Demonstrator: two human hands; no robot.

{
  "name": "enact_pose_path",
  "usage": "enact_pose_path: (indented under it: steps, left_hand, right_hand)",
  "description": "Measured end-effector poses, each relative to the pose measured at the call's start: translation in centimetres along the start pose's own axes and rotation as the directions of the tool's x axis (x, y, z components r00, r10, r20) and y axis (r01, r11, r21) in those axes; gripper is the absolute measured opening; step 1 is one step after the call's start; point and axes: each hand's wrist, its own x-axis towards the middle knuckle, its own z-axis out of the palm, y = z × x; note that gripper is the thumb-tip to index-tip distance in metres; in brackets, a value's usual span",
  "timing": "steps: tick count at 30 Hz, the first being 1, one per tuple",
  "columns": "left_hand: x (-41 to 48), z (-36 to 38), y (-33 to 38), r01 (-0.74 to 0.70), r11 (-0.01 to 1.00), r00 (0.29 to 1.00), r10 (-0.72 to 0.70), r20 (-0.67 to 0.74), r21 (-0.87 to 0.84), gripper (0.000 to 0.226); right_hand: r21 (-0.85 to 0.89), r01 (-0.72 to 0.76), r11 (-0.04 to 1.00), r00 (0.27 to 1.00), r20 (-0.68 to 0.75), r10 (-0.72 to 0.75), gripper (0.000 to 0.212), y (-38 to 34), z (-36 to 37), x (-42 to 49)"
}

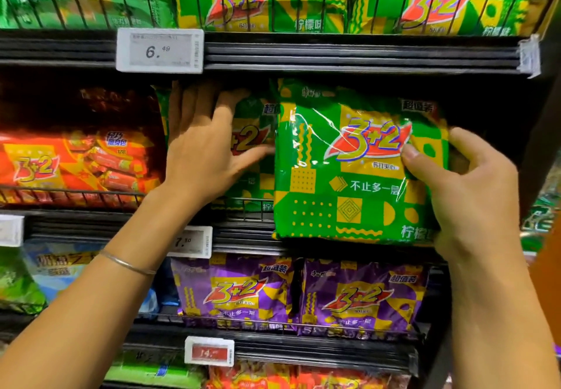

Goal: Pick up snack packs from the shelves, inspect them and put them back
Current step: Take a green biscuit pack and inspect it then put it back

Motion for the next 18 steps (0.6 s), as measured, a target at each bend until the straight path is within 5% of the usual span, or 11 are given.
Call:
enact_pose_path:
  steps: [8, 13, 18]
  left_hand:
    - [0.8, -0.2, -0.4, -0.013, 0.999, 0.998, 0.015, -0.058, 0.035, 0.062]
    - [0.2, -0.5, -0.8, -0.037, 0.999, 0.988, 0.033, -0.149, -0.025, 0.089]
    - [-0.5, -0.7, -0.5, 0.011, 0.999, 0.993, -0.006, -0.115, 0.046, 0.075]
  right_hand:
    - [0.057, 0.062, 0.996, 0.995, -0.084, -0.057, 0.038, 0.4, -0.6, -2.4]
    - [0.109, 0.025, 0.994, 0.998, -0.067, -0.018, 0.04, 0.7, -1.3, -3.1]
    - [0.108, -0.004, 0.994, 0.999, -0.041, 0.008, 0.045, 0.9, -2.0, -3.9]
